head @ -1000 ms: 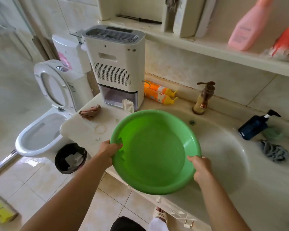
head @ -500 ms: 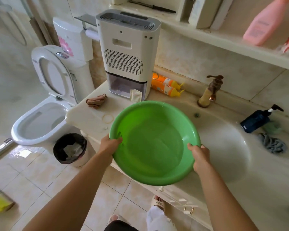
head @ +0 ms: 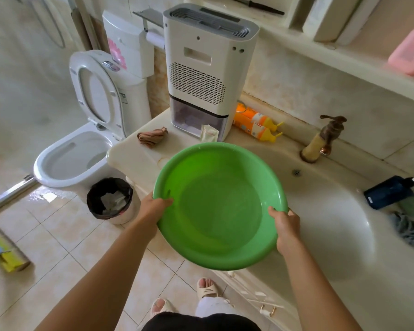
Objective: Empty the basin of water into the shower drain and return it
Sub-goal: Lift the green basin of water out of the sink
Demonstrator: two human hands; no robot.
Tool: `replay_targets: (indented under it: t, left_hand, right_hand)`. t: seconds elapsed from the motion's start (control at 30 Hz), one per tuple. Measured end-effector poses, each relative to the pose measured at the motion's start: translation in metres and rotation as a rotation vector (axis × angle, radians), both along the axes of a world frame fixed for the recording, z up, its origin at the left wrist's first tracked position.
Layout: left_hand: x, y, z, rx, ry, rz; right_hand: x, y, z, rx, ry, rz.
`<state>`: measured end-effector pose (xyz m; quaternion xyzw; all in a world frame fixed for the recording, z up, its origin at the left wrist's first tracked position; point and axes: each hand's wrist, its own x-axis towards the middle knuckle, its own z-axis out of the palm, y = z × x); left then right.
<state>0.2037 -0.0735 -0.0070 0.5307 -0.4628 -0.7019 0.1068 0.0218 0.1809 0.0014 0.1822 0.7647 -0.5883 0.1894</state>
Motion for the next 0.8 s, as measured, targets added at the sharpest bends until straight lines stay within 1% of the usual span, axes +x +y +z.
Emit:
replay_targets:
  t: [0.27, 0.5, 0.7, 0.8]
  left_hand:
    - [0.007, 0.01, 0.0, 0.003, -0.001, 0.132]
    - [0.008, 0.024, 0.007, -0.013, 0.031, 0.235]
    - [0.009, 0.036, 0.011, -0.016, 0.036, 0.278]
    - [0.009, 0.039, 0.011, -0.032, 0.056, 0.3]
  right_hand:
    - [-0.015, -0.003, -0.007, 0.025, 0.075, 0.164]
    - [-0.034, -0.005, -0.018, -0.003, 0.128, 0.306]
    - [-0.048, -0.007, -0.023, -0.023, 0.166, 0.41]
    - [-0.052, -0.009, -0.025, -0.034, 0.172, 0.429]
